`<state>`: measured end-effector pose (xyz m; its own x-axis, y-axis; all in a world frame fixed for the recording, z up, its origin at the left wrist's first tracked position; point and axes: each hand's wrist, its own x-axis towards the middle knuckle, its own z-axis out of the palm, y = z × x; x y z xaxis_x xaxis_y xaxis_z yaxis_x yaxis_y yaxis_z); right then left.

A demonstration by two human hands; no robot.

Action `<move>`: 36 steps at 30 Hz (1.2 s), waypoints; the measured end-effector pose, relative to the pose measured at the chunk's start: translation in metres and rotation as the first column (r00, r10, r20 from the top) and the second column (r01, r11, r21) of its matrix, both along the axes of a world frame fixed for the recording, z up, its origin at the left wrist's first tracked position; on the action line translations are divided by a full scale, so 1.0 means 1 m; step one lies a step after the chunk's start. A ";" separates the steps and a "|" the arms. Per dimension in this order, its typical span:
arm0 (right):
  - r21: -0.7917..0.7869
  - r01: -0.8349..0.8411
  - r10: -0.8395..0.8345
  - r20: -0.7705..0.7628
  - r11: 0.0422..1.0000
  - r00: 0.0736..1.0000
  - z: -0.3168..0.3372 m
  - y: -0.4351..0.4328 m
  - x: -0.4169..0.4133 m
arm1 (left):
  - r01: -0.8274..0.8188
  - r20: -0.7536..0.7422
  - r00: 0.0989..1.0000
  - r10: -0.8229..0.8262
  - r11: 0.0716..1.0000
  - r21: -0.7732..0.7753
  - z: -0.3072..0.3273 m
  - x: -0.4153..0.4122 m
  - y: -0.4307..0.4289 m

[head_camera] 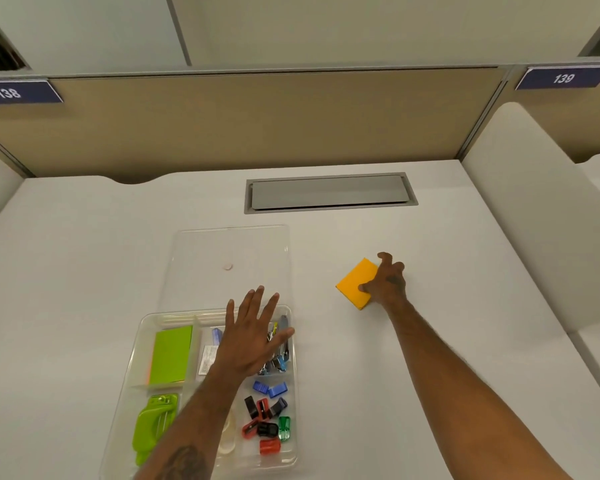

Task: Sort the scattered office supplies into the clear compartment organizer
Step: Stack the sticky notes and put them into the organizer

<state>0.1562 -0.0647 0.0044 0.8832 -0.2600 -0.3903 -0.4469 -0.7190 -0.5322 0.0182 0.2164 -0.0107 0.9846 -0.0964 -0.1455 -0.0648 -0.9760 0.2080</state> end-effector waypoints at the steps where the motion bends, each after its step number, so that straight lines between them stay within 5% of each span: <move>1: 0.029 0.039 -0.039 -0.002 0.999 0.999 0.001 0.000 -0.001 | -0.002 -0.003 1.000 0.002 1.000 -0.002 0.000 0.000 0.000; 18: 0.505 0.273 -0.416 0.193 0.819 0.889 0.054 0.093 -0.055 | -0.072 0.048 0.996 0.069 0.996 0.061 0.010 -0.064 0.117; 30: 0.562 -0.106 -0.026 0.222 0.820 0.975 0.078 0.249 -0.126 | -0.095 0.022 0.995 0.094 0.994 0.047 0.004 -0.129 0.208; 36: 0.451 -0.273 0.193 0.215 0.850 0.957 0.067 0.291 -0.152 | -0.123 0.001 0.992 0.123 0.992 0.031 0.000 -0.133 0.209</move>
